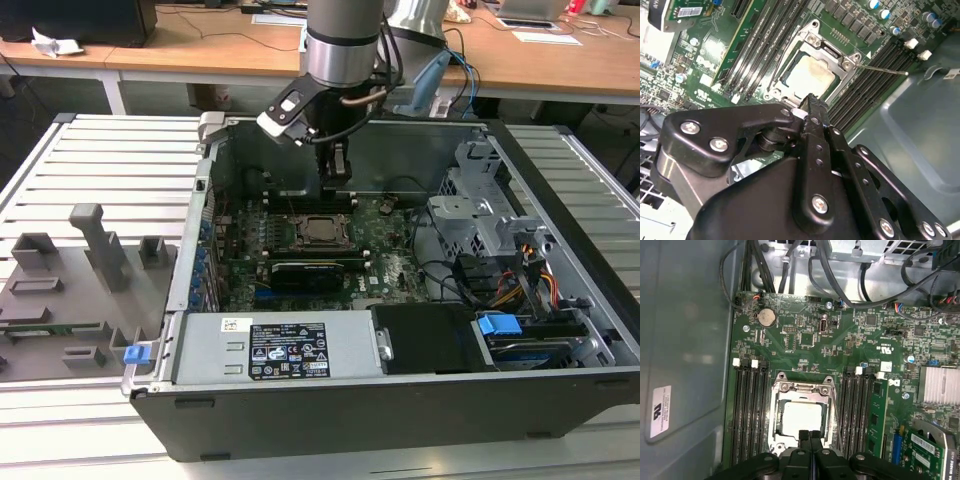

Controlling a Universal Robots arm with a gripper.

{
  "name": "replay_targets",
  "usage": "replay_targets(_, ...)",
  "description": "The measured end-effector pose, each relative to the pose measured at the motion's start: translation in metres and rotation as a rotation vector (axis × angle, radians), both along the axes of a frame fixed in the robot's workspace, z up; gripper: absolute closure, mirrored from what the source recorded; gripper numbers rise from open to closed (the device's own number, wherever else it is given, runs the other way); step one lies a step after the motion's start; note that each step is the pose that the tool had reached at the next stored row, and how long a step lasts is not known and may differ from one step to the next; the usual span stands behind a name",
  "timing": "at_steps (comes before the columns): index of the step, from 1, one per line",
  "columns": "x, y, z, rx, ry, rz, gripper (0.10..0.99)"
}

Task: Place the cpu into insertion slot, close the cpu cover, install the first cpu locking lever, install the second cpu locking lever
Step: 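Install the first cpu locking lever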

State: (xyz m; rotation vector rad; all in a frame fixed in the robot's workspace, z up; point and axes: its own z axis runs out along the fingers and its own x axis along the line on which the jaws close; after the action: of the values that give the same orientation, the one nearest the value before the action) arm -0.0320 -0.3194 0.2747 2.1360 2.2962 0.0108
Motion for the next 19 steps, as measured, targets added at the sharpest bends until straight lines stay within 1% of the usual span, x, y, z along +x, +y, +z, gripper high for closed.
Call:
replay_targets(2, -0.0001, 0.0, 0.0, 0.0, -0.0001, 0.004, 0.98)
replay_targets(3, -0.0002, 0.0, 0.0001, 0.0, -0.0001, 0.026, 0.98)
replay_targets(4, -0.0002, 0.0, 0.0001, -0.001, 0.0, 0.076, 0.98)
replay_targets(5, -0.0002, 0.0, 0.0001, -0.001, 0.0, 0.109, 0.98)
replay_targets(6, -0.0002, 0.0, 0.0001, -0.001, 0.0, 0.123, 0.98)
replay_targets(10, -0.0002, 0.0, 0.0001, -0.001, -0.0001, 0.171, 0.98)
replay_targets(19, -0.0002, 0.0, 0.0001, -0.001, 0.0, 0.237, 0.98)
